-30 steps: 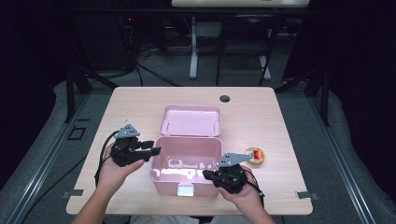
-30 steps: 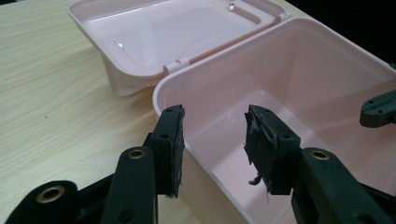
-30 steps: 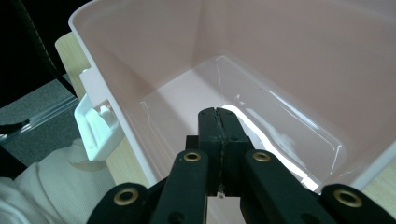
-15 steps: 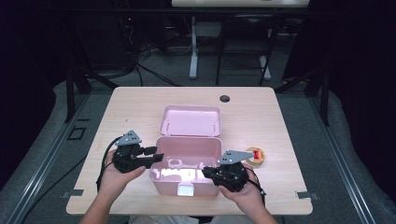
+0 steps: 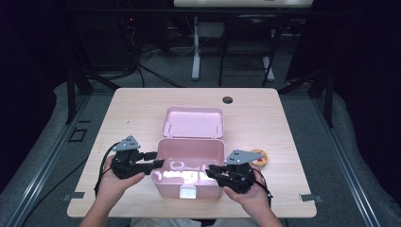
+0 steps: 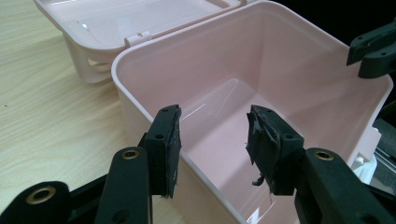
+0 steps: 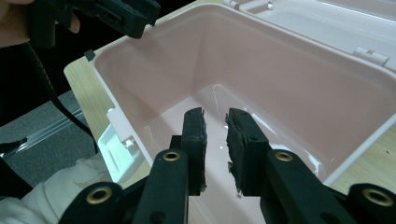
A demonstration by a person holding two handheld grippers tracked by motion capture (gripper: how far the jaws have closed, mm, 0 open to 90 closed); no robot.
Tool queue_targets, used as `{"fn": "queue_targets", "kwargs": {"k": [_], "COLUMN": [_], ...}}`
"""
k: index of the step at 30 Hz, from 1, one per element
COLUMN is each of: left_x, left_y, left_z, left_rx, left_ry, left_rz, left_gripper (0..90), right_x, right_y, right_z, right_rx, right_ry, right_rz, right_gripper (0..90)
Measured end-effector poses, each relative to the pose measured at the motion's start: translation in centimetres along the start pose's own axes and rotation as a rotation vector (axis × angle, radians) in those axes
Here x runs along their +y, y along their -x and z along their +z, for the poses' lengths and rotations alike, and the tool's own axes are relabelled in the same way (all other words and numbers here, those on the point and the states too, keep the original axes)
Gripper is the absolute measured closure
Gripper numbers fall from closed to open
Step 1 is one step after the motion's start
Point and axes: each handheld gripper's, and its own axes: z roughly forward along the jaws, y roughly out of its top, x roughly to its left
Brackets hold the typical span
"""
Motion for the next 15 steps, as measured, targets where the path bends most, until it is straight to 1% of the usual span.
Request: {"fn": "queue_targets", "kwargs": {"k": [3,8,9,10,11,13,15], "left_x": [0.0,0.0,0.0,0.0,0.0,0.1,0.1], "left_y": [0.1,0.3,0.4,0.4,0.5,0.7,0.9], "left_z": [-0.1,-0.2,-0.2,-0.2,-0.3,-0.3,-0.4], "left_rx": [0.005,0.004,0.008,0.009,0.008,0.013,0.014], "left_ry": [0.001,-0.004,0.003,0.001,-0.001,-0.007,-0.019], "left_rz": [0.0,0.015,0.014,0.024,0.025,0.034,0.047], "left_gripper": [54.1,54.1,54.1,54.1,54.6,54.8,57.1], "right_x": [0.1,0.1,0.1,0.1,0.1,0.1,0.1], "right_y": [0.2,0.3,0.4,0.4,0.5,0.6,0.7], "right_z": [-0.2,-0.6,-0.7,-0.7,-1.0,-1.1,-1.3], "right_rx": [-0.001,-0.004,-0.005,-0.005,-0.007,-0.008,-0.012], "right_ry": [0.013,0.023,0.03,0.03,0.04,0.043,0.049], "right_rz": [0.006,0.008,0.012,0.012,0.017,0.021,0.026], "right_gripper": [75.7,74.9,74.3,74.3,73.9,73.7,73.4]}}
